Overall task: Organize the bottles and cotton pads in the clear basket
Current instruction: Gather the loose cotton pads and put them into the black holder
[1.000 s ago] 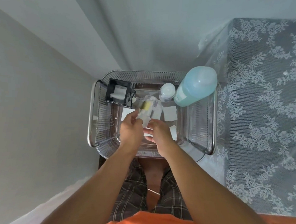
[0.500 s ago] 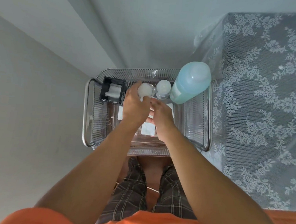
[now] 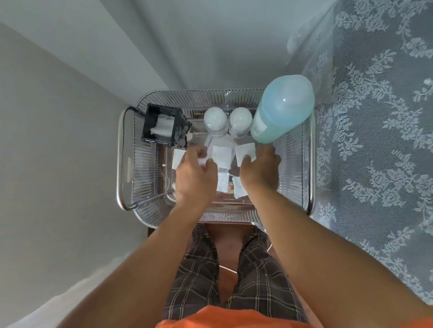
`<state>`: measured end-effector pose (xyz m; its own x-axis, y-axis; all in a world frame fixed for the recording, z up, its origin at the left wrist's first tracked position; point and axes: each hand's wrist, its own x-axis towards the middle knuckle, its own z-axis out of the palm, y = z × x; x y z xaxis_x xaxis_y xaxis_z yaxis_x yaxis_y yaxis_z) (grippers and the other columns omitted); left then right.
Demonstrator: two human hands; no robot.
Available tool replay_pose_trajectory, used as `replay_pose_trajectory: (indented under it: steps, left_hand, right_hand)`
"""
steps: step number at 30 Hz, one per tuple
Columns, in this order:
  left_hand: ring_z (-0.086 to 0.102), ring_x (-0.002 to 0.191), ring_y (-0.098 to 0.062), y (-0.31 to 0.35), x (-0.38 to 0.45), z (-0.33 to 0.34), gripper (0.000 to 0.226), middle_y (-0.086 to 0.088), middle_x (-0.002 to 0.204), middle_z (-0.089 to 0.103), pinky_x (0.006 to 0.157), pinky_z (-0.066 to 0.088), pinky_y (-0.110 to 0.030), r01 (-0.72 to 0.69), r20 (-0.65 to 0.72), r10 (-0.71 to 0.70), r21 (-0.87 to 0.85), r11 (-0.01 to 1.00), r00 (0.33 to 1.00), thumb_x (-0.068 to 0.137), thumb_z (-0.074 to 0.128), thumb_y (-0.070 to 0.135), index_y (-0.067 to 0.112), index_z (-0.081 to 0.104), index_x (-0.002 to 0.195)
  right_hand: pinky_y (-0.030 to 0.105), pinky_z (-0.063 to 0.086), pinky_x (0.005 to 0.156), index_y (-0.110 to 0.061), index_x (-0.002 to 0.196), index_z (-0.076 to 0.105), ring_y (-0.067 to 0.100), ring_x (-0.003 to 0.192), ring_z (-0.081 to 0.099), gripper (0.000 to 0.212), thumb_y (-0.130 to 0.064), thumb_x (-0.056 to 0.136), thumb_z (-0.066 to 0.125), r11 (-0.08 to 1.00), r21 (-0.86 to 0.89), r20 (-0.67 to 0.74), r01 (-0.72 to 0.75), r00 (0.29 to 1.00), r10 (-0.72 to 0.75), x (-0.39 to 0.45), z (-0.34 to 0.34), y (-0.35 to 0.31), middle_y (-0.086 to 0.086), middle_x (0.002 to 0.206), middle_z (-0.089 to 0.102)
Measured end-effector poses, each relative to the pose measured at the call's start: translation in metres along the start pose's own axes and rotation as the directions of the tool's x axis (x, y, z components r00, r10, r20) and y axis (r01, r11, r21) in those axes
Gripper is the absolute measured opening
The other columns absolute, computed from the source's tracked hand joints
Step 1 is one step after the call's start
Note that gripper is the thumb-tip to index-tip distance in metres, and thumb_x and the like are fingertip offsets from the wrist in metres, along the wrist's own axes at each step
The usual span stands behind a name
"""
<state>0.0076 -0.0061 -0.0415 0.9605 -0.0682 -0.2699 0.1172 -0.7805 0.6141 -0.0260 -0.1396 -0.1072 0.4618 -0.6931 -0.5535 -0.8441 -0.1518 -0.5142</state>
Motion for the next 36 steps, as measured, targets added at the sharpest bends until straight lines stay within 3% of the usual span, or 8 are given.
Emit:
replay_pose_trajectory:
  steps: [5,12,14,18,23,27,31,36]
  left_hand:
    - [0.052,0.079,-0.014,-0.019,0.009,0.025,0.028,0.000,0.113,0.064,0.055,0.035,-0.026,0.099,0.125,-0.127,0.207,0.973,0.984,0.094,0.057,0.024,0.021,0.054,0.121]
    - [0.063,0.096,-0.027,-0.011,0.041,0.051,0.038,0.000,0.119,0.059,0.061,0.040,-0.038,0.085,0.198,-0.180,0.412,0.907,0.963,0.092,0.062,0.029,0.024,0.044,0.125]
    - [0.062,0.094,-0.026,-0.012,0.042,0.054,0.033,0.000,0.109,0.061,0.064,0.040,-0.037,0.108,0.194,-0.210,0.434,0.895,0.958,0.091,0.062,0.020,0.018,0.051,0.121]
    - [0.053,0.079,-0.017,-0.015,0.029,0.048,0.017,0.009,0.080,0.049,0.069,0.036,-0.030,0.081,0.195,-0.162,0.369,0.926,0.967,0.098,0.050,0.033,0.021,0.054,0.109]
    - [0.051,0.060,-0.009,-0.025,0.002,0.007,0.013,0.006,0.087,0.056,0.053,0.036,-0.029,0.126,0.127,-0.158,0.227,0.966,0.979,0.097,0.055,0.029,0.030,0.042,0.096]
    - [0.057,0.074,-0.016,-0.033,-0.030,-0.040,0.015,0.009,0.094,0.061,0.058,0.044,-0.034,0.126,0.013,-0.127,0.081,0.989,0.992,0.096,0.061,0.030,0.027,0.052,0.107]
    - [0.055,0.074,-0.009,-0.028,-0.045,-0.080,0.017,0.009,0.095,0.063,0.056,0.039,-0.027,0.059,-0.149,-0.059,-0.009,0.998,0.987,0.093,0.066,0.024,0.024,0.055,0.107]
    - [0.052,0.068,-0.010,-0.018,-0.028,-0.116,0.017,0.008,0.095,0.063,0.049,0.031,-0.019,0.026,-0.255,-0.014,0.043,0.999,0.967,0.093,0.066,0.026,0.023,0.056,0.106]
  right_hand:
    - [0.036,0.043,0.069,-0.025,0.099,0.058,0.030,0.094,0.062,0.010,-0.027,0.093,0.066,0.995,-0.089,0.006,0.043,0.999,-0.043,-0.004,0.002,0.003,0.001,0.111,0.049]
    - [0.029,0.048,0.066,-0.026,0.096,0.064,0.007,0.078,0.060,0.006,-0.025,0.090,0.066,0.959,0.145,0.084,0.244,0.962,-0.258,-0.057,-0.046,-0.019,-0.011,0.090,0.065]
    - [0.026,0.052,0.070,-0.026,0.098,0.068,0.007,0.080,0.063,0.008,-0.026,0.090,0.068,0.926,0.202,0.096,0.318,0.935,-0.342,-0.073,-0.063,-0.034,-0.012,0.090,0.069]
    - [0.012,0.048,0.068,-0.025,0.099,0.073,-0.004,0.078,0.064,0.010,-0.022,0.090,0.073,0.846,0.277,0.156,0.456,0.847,-0.508,-0.083,-0.076,-0.085,-0.014,0.092,0.073]
    - [0.026,0.056,0.071,-0.024,0.092,0.076,0.001,0.075,0.067,0.007,-0.023,0.087,0.073,0.779,0.167,0.289,0.605,0.725,-0.625,-0.071,-0.043,-0.153,-0.016,0.081,0.073]
    - [0.030,0.051,0.064,-0.028,0.090,0.082,-0.001,0.070,0.058,0.012,-0.020,0.083,0.074,0.708,-0.015,0.364,0.706,0.664,-0.653,-0.062,-0.005,-0.177,-0.022,0.073,0.060]
    - [0.035,0.050,0.072,-0.032,0.095,0.082,0.025,0.104,0.056,0.014,-0.023,0.087,0.075,0.595,-0.254,0.350,0.762,0.646,-0.678,-0.048,0.013,-0.177,0.000,0.100,0.053]
    - [0.034,0.038,0.070,-0.030,0.090,0.080,0.031,0.104,0.050,0.008,-0.025,0.085,0.077,0.477,-0.408,0.295,0.778,0.607,-0.738,-0.048,0.019,-0.178,0.002,0.105,0.045]
